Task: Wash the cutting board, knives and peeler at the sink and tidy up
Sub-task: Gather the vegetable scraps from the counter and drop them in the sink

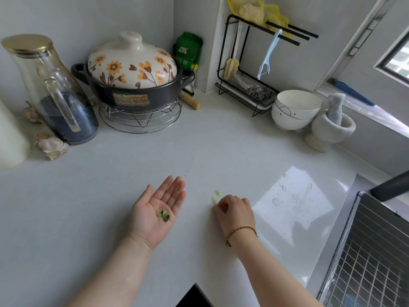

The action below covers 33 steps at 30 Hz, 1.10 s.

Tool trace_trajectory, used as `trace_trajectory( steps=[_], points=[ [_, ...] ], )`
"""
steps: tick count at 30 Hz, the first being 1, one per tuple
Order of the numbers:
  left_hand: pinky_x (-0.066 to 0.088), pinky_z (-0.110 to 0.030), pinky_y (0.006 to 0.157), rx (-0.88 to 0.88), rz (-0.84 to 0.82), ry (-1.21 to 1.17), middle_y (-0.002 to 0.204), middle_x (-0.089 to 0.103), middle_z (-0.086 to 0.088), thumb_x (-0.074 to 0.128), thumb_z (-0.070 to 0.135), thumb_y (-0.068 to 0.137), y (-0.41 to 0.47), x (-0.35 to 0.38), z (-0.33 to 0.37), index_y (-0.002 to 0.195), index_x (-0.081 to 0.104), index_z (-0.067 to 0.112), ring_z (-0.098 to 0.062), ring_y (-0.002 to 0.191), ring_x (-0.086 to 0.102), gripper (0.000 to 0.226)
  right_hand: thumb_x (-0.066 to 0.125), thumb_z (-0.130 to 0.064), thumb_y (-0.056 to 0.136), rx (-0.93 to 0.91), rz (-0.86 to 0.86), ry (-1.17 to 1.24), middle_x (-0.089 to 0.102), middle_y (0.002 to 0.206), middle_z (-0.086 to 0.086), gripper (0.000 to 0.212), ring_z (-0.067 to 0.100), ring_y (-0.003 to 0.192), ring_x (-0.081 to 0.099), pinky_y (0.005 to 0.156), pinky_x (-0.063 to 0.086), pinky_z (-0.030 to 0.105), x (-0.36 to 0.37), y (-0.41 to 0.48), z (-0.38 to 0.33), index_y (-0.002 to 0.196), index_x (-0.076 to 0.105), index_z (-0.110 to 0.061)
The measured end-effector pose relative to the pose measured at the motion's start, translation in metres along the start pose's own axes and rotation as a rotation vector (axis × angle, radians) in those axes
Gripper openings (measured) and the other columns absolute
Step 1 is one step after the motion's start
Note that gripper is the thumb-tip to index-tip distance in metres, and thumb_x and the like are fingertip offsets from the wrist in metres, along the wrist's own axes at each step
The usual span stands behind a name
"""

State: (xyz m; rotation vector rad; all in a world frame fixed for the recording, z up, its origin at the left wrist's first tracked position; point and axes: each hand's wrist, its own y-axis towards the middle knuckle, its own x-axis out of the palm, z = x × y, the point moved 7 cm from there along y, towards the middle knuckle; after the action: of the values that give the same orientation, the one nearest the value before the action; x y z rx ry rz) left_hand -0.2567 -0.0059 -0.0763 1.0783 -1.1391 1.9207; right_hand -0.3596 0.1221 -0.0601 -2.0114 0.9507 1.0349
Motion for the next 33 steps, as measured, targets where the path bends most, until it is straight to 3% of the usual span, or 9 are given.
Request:
trace_trajectory(
  steps=[4,10,13,17,22,24,25,27,33],
  points=[
    [0.058,-0.036,0.061,0.000,0.006,-0.007,0.093,0.072,-0.017,0.093,0.020,0.007,0.000,0.000,0.001,0.077,0.076,0.000,-0.025,0.082,0.071,0.075,0.043,-0.032,0.095,-0.051,0.032,-0.017,0.054,0.117,-0.004,0.028,0.016,0.113,0.041,0.091,0.033,0.021,-0.001,0.002,-0.005,0.120,0.051,-0.022],
    [0.058,-0.036,0.060,-0.008,0.010,0.000,0.094,0.072,-0.017,0.093,0.019,0.007,0.000,-0.003,0.000,0.078,0.076,-0.001,-0.026,0.082,0.071,0.075,0.044,-0.025,0.094,-0.031,-0.022,-0.027,0.056,0.109,-0.002,0.018,0.018,0.112,0.041,0.087,0.038,0.023,-0.002,0.011,-0.011,0.103,0.059,-0.019],
    [0.058,-0.036,0.061,-0.004,0.012,0.005,0.094,0.072,-0.017,0.093,0.020,0.008,0.001,-0.003,0.001,0.078,0.076,-0.001,-0.025,0.082,0.071,0.075,0.044,-0.023,0.094,-0.065,-0.011,-0.045,0.045,0.094,-0.007,0.007,0.017,0.111,0.041,0.085,0.036,0.022,-0.003,0.011,-0.012,0.088,0.047,-0.025],
    [0.058,-0.036,0.061,0.004,0.010,0.012,0.093,0.072,-0.016,0.093,0.020,0.007,0.001,-0.005,0.003,0.077,0.076,0.000,-0.025,0.082,0.071,0.075,0.044,-0.021,0.094,-0.097,0.086,-0.014,0.050,0.105,-0.003,0.016,0.018,0.111,0.041,0.078,0.028,0.017,-0.010,0.012,-0.011,0.102,0.057,-0.015],
    [0.059,-0.036,0.062,0.013,0.000,0.010,0.094,0.072,-0.016,0.093,0.020,0.009,0.001,-0.007,0.006,0.078,0.076,0.000,-0.025,0.083,0.071,0.073,0.048,-0.030,0.092,-0.036,-0.012,-0.041,0.047,0.122,0.000,0.029,0.017,0.118,0.039,0.092,0.034,0.023,-0.010,0.022,-0.007,0.118,0.051,-0.016],
    [0.059,-0.036,0.063,0.012,0.000,0.022,0.094,0.072,-0.016,0.092,0.023,0.029,0.000,-0.006,0.007,0.078,0.076,0.001,-0.025,0.082,0.072,0.056,0.049,-0.030,0.091,-0.026,-0.041,-0.044,0.048,0.122,0.002,0.031,0.019,0.118,0.040,0.093,0.035,0.024,-0.009,0.022,-0.005,0.119,0.049,-0.016],
    [0.059,-0.035,0.062,0.018,0.020,0.024,0.092,0.072,-0.015,0.085,0.027,0.053,-0.001,-0.006,0.007,0.076,0.076,0.001,-0.024,0.080,0.072,0.036,0.050,-0.030,0.091,-0.023,-0.048,-0.034,0.047,0.122,0.002,0.033,0.019,0.118,0.040,0.093,0.035,0.024,-0.009,0.022,-0.004,0.122,0.047,-0.016],
    [0.059,-0.034,0.061,0.043,0.059,0.022,0.088,0.073,-0.014,0.051,0.029,0.087,0.000,-0.009,0.008,0.072,0.076,0.001,-0.022,0.076,0.072,0.040,0.051,-0.028,0.091,-0.046,-0.068,-0.031,0.046,0.123,0.002,0.036,0.019,0.119,0.041,0.094,0.036,0.025,-0.009,0.023,-0.006,0.125,0.045,-0.018],
    [0.057,-0.034,0.065,0.036,0.088,0.033,0.086,0.073,-0.013,0.031,0.031,0.096,-0.001,-0.009,0.006,0.070,0.076,0.002,-0.021,0.074,0.072,0.059,0.050,-0.021,0.091,-0.132,-0.121,-0.055,0.047,0.104,-0.002,0.023,0.017,0.116,0.042,0.086,0.034,0.020,-0.011,0.025,-0.014,0.113,0.055,-0.017]
  ],
)
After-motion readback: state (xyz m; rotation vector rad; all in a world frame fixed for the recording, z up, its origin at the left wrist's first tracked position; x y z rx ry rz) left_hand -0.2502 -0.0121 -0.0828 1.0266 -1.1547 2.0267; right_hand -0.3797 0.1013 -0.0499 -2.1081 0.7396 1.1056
